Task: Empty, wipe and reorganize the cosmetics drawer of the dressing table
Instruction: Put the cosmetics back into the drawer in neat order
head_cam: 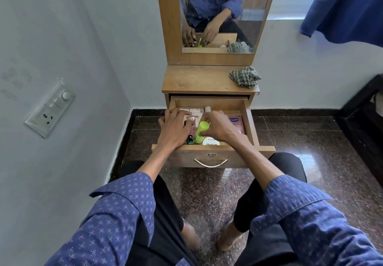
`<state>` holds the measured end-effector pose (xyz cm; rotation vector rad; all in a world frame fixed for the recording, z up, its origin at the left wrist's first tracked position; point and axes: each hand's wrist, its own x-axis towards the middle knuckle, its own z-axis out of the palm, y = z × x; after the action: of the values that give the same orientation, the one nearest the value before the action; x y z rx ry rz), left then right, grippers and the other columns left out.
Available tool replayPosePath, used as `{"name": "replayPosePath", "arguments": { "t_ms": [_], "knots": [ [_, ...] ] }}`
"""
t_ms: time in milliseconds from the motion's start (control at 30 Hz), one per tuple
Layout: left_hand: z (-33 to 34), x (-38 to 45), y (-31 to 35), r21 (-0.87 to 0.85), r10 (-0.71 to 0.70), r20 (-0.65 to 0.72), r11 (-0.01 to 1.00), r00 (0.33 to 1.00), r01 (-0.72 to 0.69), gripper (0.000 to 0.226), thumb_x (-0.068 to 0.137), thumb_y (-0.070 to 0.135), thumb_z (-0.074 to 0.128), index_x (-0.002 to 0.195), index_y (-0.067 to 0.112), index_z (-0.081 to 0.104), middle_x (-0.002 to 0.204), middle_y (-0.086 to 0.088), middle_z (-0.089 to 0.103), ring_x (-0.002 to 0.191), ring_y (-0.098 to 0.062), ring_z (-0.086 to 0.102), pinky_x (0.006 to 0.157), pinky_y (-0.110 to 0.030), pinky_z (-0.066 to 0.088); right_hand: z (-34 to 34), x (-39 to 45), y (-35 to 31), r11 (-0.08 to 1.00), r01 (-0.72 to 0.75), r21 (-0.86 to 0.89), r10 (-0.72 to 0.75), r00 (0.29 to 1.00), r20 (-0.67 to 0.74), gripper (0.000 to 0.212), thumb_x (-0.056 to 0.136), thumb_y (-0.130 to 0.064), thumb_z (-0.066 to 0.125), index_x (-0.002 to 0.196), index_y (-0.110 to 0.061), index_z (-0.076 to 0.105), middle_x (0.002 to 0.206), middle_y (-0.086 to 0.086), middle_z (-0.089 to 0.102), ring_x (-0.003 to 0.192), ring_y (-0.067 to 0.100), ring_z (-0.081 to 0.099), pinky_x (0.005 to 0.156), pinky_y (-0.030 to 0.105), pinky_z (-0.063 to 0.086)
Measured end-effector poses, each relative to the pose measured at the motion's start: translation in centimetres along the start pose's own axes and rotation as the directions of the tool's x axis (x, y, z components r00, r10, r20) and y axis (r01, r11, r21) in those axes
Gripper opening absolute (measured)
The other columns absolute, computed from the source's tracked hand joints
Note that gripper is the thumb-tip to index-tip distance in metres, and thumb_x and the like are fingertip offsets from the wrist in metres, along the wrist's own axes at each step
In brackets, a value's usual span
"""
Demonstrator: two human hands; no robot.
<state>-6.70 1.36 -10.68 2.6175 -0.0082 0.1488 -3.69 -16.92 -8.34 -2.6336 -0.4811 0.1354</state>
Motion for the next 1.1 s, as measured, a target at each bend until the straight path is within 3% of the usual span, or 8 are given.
{"name": "replayPosePath", "arguments": {
  "t_ms": [200,300,467,567,767,867,967,1100],
  "knots": [
    [0.0,0.0,0.0,0.008,0.012,-0.03,1.0,0.999,-0.011,0.041,0.106,0.041,0.038,0.138,0.026,0.059,0.15,-0.001,0.049,0.144,-0.022,0.029,0.113,-0.053,0.027,1.7,0.0,-0.5,0.999,-0.008,0.032,0.008,1.0,0.0,0.041,0.066,-0.026,0.093,0.096,-0.027,0.065,0.11,0.008,0.059,0.087,0.027,0.064,0.067,0.033,0.044],
    [0.1,0.0,0.0,0.011,0.005,-0.031,1.0,1.0,-0.004,0.04,0.106,0.041,0.038,0.137,0.025,0.058,0.149,-0.001,0.049,0.143,-0.022,0.03,0.113,-0.055,0.027,2.2,0.0,-0.7,0.999,-0.008,0.043,0.008,1.0,-0.013,0.043,0.064,-0.025,0.095,0.092,-0.028,0.062,0.11,0.007,0.057,0.087,0.026,0.063,0.068,0.035,0.051],
    [0.1,0.0,0.0,0.004,0.004,-0.032,1.0,0.999,-0.004,0.042,0.106,0.044,0.04,0.138,0.024,0.058,0.151,-0.002,0.049,0.144,-0.022,0.029,0.113,-0.056,0.027,1.7,-0.1,-0.3,0.992,-0.044,0.12,0.042,0.999,0.017,0.056,0.062,-0.014,0.098,0.1,-0.02,0.057,0.107,0.005,0.059,0.084,0.022,0.063,0.065,0.037,0.051],
    [0.2,0.0,0.0,0.001,0.004,-0.04,1.0,0.999,-0.004,0.044,0.105,0.05,0.044,0.138,0.026,0.059,0.152,-0.001,0.048,0.144,-0.021,0.028,0.113,-0.054,0.027,0.6,-0.1,0.7,0.977,-0.115,0.18,0.101,0.992,0.081,0.061,0.065,-0.006,0.096,0.109,-0.014,0.055,0.1,0.003,0.068,0.082,0.023,0.069,0.068,0.041,0.058],
    [0.3,0.0,0.0,0.019,0.014,-0.032,1.0,0.999,-0.013,0.051,0.098,0.06,0.053,0.137,0.028,0.058,0.152,0.0,0.047,0.144,-0.022,0.03,0.114,-0.057,0.028,-0.2,-1.2,2.4,0.961,-0.193,-0.2,0.234,0.949,0.212,0.044,0.08,-0.023,0.087,0.115,-0.012,0.062,0.117,0.009,0.067,0.104,0.03,0.065,0.076,0.037,0.05],
    [0.2,0.0,0.0,0.031,0.016,-0.031,0.999,0.999,-0.015,0.055,0.096,0.065,0.055,0.137,0.028,0.058,0.153,0.0,0.046,0.144,-0.023,0.03,0.114,-0.057,0.029,0.2,-1.3,2.4,0.953,-0.198,-0.23,0.247,0.947,0.207,0.039,0.085,-0.02,0.08,0.118,-0.012,0.061,0.125,0.013,0.066,0.109,0.032,0.065,0.083,0.041,0.053],
    [0.3,0.0,-0.1,0.05,0.021,-0.018,0.999,1.0,-0.02,0.06,0.093,0.07,0.055,0.137,0.029,0.057,0.153,0.0,0.046,0.145,-0.024,0.03,0.113,-0.058,0.03,0.3,-1.0,2.3,0.953,-0.201,-0.227,0.253,0.941,0.226,0.038,0.086,-0.015,0.079,0.119,-0.009,0.059,0.127,0.014,0.063,0.111,0.032,0.062,0.077,0.039,0.046],
    [0.4,0.1,-0.2,0.061,0.023,-0.018,0.998,1.0,-0.022,0.061,0.092,0.072,0.054,0.137,0.03,0.057,0.154,0.0,0.046,0.144,-0.024,0.03,0.113,-0.059,0.031,0.3,-0.7,2.4,0.958,-0.225,-0.178,0.262,0.938,0.227,0.055,0.08,-0.023,0.088,0.124,-0.009,0.058,0.13,0.016,0.063,0.116,0.032,0.061,0.081,0.039,0.047]
  ]
}}
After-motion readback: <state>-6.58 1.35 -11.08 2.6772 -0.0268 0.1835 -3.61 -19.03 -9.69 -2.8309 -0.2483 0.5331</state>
